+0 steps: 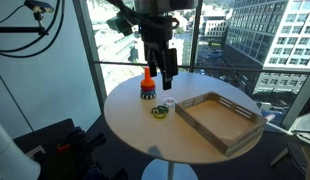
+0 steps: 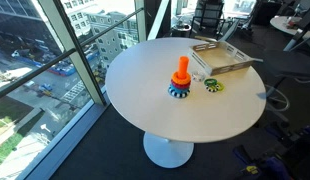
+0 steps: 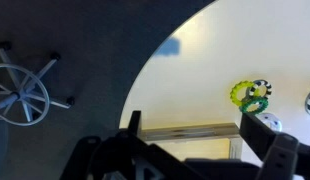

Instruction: Put the green object around the block

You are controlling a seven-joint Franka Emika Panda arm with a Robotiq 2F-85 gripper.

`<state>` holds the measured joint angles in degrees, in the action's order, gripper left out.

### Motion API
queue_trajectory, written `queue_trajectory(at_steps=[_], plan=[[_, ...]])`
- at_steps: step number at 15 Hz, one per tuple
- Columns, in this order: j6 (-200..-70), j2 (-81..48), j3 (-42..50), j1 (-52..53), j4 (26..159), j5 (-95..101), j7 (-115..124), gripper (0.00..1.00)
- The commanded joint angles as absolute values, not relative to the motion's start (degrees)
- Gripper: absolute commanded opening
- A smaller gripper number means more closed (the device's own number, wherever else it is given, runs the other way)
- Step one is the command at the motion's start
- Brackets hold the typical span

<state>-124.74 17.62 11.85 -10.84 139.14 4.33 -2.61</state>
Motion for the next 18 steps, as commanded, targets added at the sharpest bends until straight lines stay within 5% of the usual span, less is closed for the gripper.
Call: queue_trajectory(at_steps=[1, 18], plan=[[-124.6, 17.6, 11.6, -11.1, 139.0, 4.2, -2.7, 1.00], [-122.1, 7.6, 5.9, -5.8, 127.0, 3.3, -0.3, 1.00]])
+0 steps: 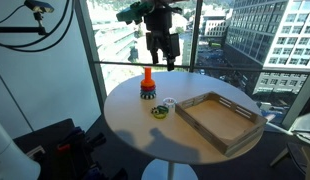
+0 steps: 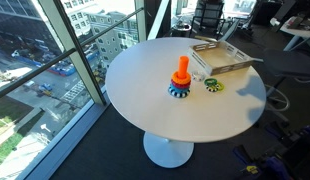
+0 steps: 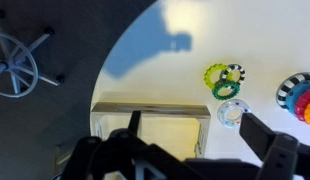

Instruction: Put the green object around the block

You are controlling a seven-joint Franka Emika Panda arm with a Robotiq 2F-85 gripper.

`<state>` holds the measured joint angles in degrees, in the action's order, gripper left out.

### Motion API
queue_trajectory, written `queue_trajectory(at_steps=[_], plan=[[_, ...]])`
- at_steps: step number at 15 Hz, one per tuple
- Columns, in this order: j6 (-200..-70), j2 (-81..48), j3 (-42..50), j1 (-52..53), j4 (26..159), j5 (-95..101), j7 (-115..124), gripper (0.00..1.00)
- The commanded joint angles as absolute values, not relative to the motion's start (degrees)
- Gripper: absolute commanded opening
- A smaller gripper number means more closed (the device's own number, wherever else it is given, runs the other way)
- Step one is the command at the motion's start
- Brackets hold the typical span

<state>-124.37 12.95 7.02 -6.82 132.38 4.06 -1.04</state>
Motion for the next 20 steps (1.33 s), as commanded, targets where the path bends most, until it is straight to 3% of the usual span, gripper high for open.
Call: queue_trajectory(at_steps=[1, 10, 20], plan=[[-121.4, 5.8, 5.7, -5.3, 125.7, 2.8, -1.0, 1.00], [-117.5, -8.0, 3.8, -3.5, 117.6, 2.7, -1.7, 1.00], [-119.6, -10.2, 3.4, -3.3, 118.3, 2.4, -2.5, 1.00]])
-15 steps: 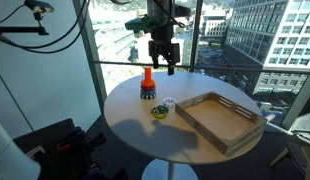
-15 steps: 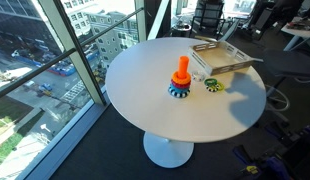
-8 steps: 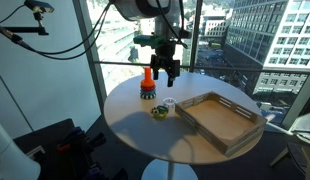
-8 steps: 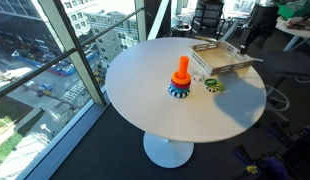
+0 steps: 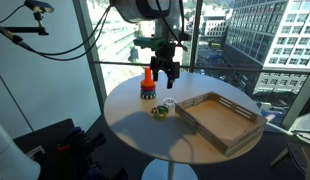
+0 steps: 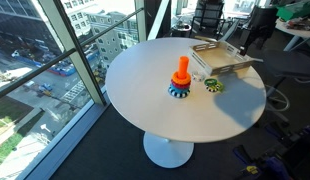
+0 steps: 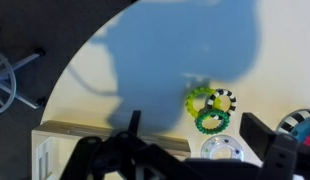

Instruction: Put the green object around the block

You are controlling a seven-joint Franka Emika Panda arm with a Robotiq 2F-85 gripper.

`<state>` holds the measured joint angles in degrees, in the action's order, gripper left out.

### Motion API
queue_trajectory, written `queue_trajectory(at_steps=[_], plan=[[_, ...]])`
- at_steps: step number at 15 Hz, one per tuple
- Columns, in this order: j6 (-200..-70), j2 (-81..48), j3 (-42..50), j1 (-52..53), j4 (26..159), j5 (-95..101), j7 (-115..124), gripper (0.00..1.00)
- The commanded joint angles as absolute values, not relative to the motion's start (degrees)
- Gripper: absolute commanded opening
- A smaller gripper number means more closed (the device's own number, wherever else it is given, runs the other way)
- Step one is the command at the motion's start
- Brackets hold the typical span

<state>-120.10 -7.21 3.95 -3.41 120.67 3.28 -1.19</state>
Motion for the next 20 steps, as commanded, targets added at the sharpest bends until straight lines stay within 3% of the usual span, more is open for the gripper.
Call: queue_trajectory(at_steps=[1, 20], plan=[[-120.0, -11.1, 3.2, -3.2, 118.0, 2.5, -2.3, 1.00], [-126.7, -30.8, 0.6, -0.4, 108.2, 2.9, -0.6, 1.00]])
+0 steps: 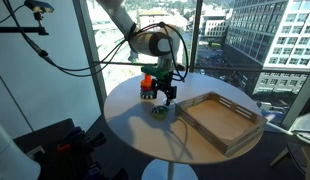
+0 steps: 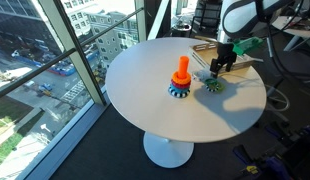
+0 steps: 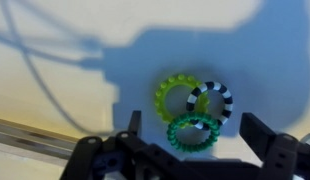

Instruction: Put the green object around the block

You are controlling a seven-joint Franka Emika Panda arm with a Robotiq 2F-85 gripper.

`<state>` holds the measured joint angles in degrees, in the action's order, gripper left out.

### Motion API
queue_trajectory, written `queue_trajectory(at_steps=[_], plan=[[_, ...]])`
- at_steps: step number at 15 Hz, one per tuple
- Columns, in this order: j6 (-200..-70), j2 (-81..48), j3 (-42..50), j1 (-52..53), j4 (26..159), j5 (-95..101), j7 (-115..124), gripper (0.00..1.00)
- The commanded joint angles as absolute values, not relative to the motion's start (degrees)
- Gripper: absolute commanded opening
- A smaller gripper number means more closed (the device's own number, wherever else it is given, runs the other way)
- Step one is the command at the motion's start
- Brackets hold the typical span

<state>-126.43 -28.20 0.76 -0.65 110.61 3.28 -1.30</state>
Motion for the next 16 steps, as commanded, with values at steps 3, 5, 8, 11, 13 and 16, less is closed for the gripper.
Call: queue_trajectory(at_steps=[3, 5, 8, 11, 13, 16], plan=[[-127.5, -32.5, 0.4, -0.5, 107.4, 2.7, -1.2, 1.00], [-127.9, -33.5, 0.3, -0.5, 106.8, 2.6, -1.5, 1.00], [-128.6, -34.7, 0.2, -0.5, 106.0, 2.8, -1.5, 1.00], [-129.1, -35.7, 0.1, -0.5, 105.2, 2.8, -1.8, 1.00], [-129.2, -36.4, 0.0, -0.5, 104.5, 2.7, -1.9, 1.00], [-129.0, -37.2, -0.2, -0.5, 103.6, 2.8, -2.0, 1.00]])
